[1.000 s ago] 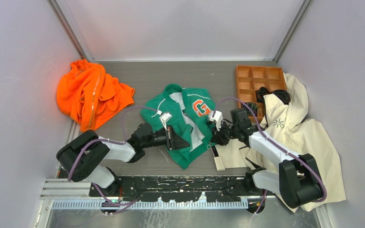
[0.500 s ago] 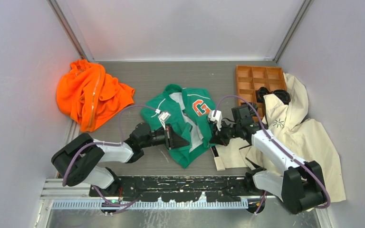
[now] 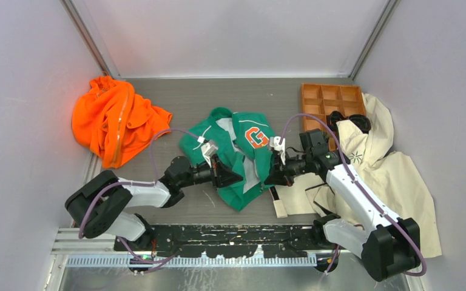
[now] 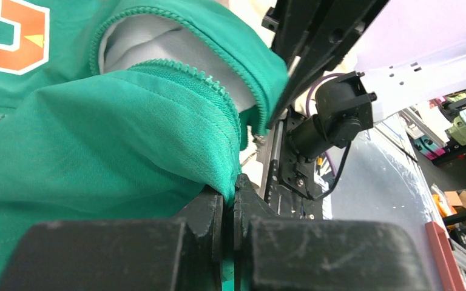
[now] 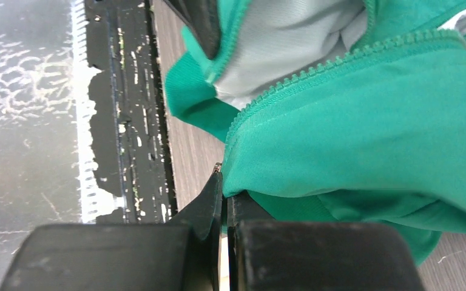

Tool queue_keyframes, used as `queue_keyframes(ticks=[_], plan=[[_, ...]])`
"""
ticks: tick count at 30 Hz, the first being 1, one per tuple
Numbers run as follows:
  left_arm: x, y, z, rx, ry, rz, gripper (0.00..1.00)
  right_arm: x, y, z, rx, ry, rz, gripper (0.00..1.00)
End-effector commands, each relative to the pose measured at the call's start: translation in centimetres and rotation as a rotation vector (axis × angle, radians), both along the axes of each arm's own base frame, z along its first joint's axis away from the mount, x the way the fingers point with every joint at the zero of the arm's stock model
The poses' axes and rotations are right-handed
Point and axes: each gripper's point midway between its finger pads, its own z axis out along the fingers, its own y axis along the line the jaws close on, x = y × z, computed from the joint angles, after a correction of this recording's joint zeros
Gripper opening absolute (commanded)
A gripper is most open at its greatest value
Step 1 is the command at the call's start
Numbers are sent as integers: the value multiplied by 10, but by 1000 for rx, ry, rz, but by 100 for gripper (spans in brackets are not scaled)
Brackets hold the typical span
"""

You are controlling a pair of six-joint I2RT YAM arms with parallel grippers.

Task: Zip up the jacket
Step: Pick up the jacket from the center of the board, then insert the zipper into the jacket.

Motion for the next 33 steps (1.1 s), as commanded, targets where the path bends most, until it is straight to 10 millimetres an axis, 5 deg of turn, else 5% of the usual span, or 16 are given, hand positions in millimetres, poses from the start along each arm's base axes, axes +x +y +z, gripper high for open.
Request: queue_keyframes(ticks=[1,9,33], plan=[[11,-13,38,-126,-178,-9,0,-20,5,29,69,11,98,1],[7,-28,34,-164,-218,-60,0,-17,14,31,140,55,87,1],[-7,-10,78,-233,-417,-16,0,-7,27,62,272,17,72,1]])
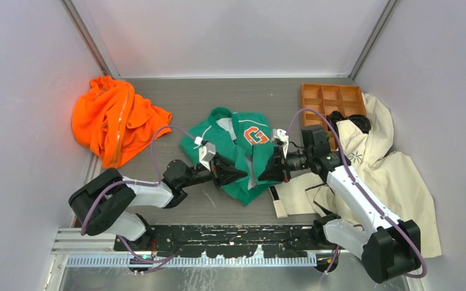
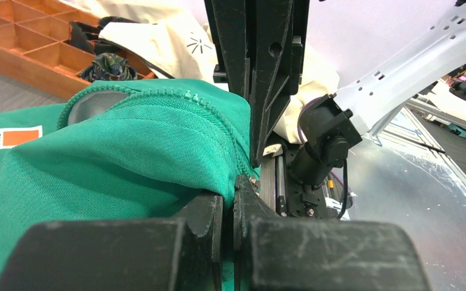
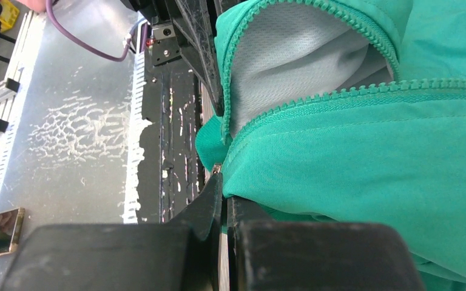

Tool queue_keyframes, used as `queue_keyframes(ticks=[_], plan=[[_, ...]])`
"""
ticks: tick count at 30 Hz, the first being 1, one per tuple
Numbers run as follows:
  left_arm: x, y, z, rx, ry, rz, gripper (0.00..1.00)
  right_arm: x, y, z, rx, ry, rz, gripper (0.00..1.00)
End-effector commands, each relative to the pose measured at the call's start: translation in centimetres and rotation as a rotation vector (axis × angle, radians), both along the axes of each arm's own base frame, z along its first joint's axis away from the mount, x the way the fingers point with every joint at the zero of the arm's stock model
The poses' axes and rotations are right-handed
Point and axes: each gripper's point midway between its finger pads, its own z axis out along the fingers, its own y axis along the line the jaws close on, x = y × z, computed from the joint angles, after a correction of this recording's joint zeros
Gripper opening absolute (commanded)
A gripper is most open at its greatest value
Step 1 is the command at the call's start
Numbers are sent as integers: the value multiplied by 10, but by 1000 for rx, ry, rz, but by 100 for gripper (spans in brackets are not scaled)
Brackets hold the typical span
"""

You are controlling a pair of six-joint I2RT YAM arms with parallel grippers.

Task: Zip up the jacket
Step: Insert the zipper into the jacket.

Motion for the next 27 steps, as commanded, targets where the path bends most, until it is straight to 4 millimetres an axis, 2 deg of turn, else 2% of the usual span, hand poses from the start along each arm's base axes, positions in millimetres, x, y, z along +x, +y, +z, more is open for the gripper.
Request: queue_keyframes(ticks=[1,8,27], plan=[[-3,4,34,-98,-98,14,0,0,5,23,81,-65,17,1],[-2,5,37,-107,-97,24,0,1,7,31,107,-72,13,1],[-3,5,45,-127,-97,21,0,2,10,31,121,-67,11,1]])
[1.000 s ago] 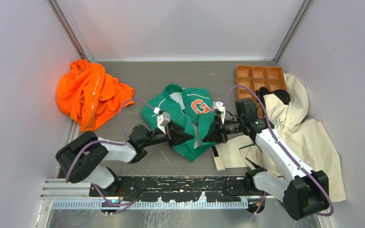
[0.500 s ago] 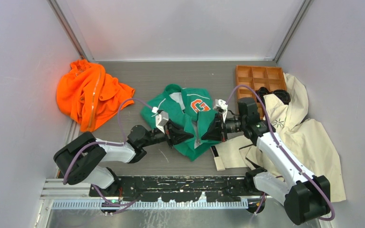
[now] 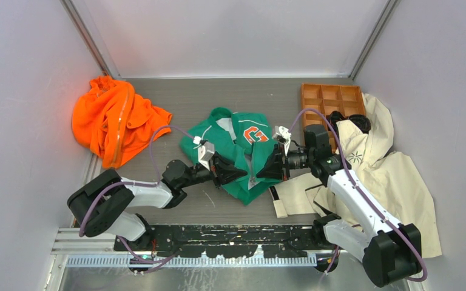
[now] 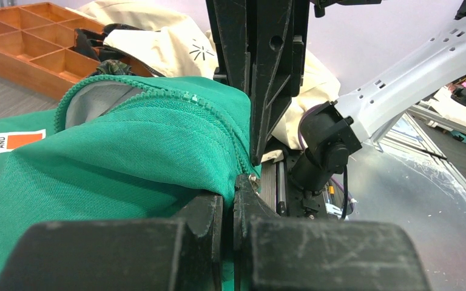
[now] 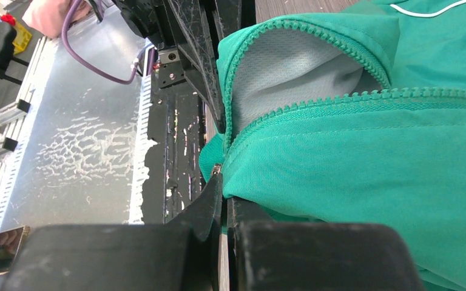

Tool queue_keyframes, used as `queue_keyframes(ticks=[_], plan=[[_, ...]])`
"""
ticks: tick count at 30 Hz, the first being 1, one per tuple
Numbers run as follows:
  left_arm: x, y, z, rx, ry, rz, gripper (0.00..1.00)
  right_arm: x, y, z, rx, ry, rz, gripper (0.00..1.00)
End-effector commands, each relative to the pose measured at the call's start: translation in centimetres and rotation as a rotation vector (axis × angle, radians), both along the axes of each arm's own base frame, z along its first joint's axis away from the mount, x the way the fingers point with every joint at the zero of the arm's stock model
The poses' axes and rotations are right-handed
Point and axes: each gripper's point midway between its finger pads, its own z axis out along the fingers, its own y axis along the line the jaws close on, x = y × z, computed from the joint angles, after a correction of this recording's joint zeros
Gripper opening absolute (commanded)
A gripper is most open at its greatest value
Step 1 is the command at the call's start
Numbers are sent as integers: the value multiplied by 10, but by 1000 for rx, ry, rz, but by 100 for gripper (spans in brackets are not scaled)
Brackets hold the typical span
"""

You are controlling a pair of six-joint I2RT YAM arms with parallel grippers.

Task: Zip up the jacket
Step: Insert the zipper into the jacket.

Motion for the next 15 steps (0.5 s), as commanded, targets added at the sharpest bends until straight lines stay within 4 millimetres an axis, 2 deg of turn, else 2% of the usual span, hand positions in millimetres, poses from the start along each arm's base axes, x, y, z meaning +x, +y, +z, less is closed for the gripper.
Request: queue_keyframes(ticks=[1,15], plan=[[-5,4,37,-105,-91,5,0,-2,3,15,43,-60,29,1],[-5,2,36,-105,-77,3,0,-3,5,19,56,-63,35,1]])
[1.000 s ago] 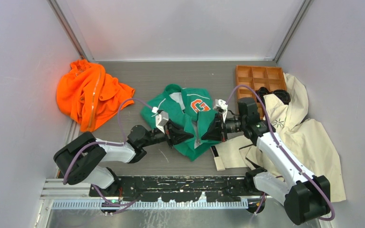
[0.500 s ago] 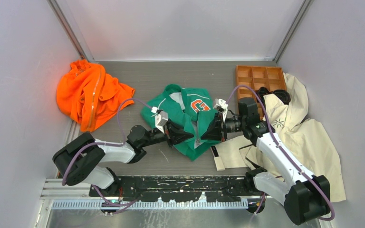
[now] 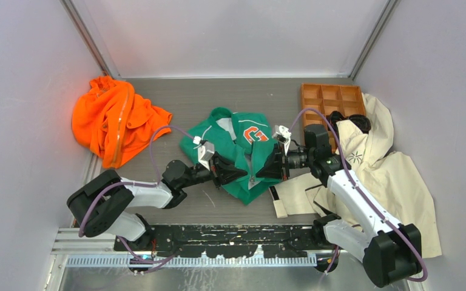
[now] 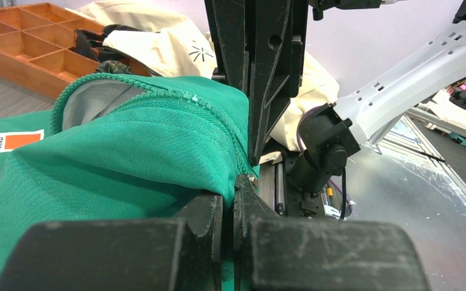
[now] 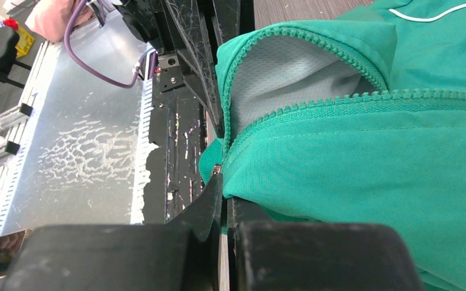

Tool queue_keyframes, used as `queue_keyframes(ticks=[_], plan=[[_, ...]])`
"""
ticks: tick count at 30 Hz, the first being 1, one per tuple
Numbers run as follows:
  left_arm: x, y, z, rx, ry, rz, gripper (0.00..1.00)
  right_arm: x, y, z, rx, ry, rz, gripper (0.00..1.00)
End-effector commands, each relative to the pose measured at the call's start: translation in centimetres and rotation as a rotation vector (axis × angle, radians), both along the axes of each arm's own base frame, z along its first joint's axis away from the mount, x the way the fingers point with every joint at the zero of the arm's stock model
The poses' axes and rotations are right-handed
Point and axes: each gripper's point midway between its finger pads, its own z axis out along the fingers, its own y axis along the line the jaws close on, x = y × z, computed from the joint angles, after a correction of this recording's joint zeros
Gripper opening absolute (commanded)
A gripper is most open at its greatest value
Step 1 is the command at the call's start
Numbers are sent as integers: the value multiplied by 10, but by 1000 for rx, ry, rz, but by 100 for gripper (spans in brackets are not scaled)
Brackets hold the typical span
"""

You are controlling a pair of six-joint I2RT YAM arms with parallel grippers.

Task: Zip up the jacket
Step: Insert the zipper into the jacket.

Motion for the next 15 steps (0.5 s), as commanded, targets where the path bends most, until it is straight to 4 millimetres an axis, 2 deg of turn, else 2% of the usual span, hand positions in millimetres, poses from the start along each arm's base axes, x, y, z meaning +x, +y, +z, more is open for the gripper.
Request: queue_keyframes(ticks=[1,15], plan=[[-3,3,35,-101,-83,6,0,-4,3,16,45,-67,37,1],[-6,4,42,-115,-90,-2,0,-5,3,15,43,-63,32,1]])
